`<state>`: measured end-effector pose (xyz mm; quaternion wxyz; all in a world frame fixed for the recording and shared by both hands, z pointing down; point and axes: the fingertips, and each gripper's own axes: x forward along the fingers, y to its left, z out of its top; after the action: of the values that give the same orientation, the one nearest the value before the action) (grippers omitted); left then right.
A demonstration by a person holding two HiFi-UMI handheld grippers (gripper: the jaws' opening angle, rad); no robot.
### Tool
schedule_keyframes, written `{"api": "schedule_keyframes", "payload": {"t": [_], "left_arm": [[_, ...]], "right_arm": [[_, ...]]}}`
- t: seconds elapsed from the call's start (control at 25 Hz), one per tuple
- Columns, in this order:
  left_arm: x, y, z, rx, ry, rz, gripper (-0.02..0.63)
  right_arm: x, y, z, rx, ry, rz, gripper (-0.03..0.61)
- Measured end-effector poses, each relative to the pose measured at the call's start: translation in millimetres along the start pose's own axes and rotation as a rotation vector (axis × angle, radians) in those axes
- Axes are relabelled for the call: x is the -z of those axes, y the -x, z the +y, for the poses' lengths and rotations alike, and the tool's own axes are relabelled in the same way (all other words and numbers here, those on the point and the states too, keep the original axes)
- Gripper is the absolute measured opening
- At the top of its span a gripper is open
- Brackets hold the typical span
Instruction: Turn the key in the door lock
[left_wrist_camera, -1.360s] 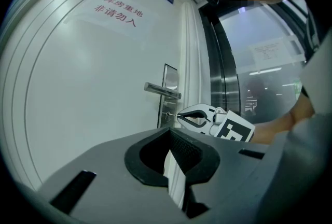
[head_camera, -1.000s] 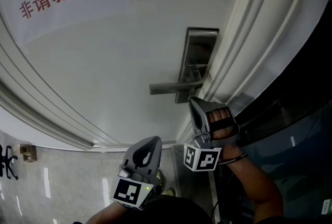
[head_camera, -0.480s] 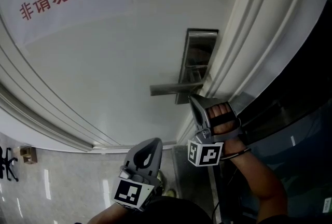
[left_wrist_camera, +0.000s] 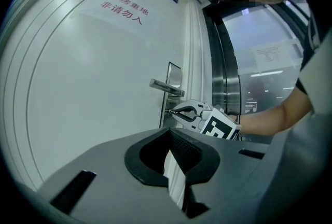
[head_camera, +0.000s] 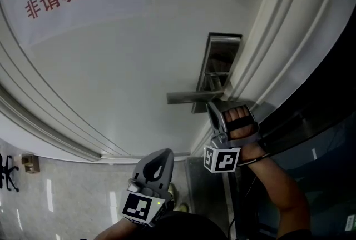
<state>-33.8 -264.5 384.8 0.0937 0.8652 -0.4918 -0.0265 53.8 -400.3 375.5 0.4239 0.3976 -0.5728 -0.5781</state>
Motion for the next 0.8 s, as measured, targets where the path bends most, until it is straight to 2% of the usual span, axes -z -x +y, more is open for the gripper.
{"api": "schedule_keyframes", "payload": {"t": [0.16,0.52,0.64,0.8], "left_arm": [[-1,-2,-6,0.012,-0.004,-0.006,0.005],[-6,1,-22,0.029,-0.013,-0.016,0.005],[-7,2,-27,0.03,-0.022,-0.023,0.005],[-13,3,-37,0.038,-0.044,-0.038,0.005]], "right_arm": [[0,0,1,0.005,-0.034,0.004,0.021],[-9,27,-2,-0.009,-0.183,-0.006,0.023],[-12,41,-10,-0.003,-0.294,-0.009,0.023],[-16,62,-16,-0.016,-0.502,-0.014,0.021]]}}
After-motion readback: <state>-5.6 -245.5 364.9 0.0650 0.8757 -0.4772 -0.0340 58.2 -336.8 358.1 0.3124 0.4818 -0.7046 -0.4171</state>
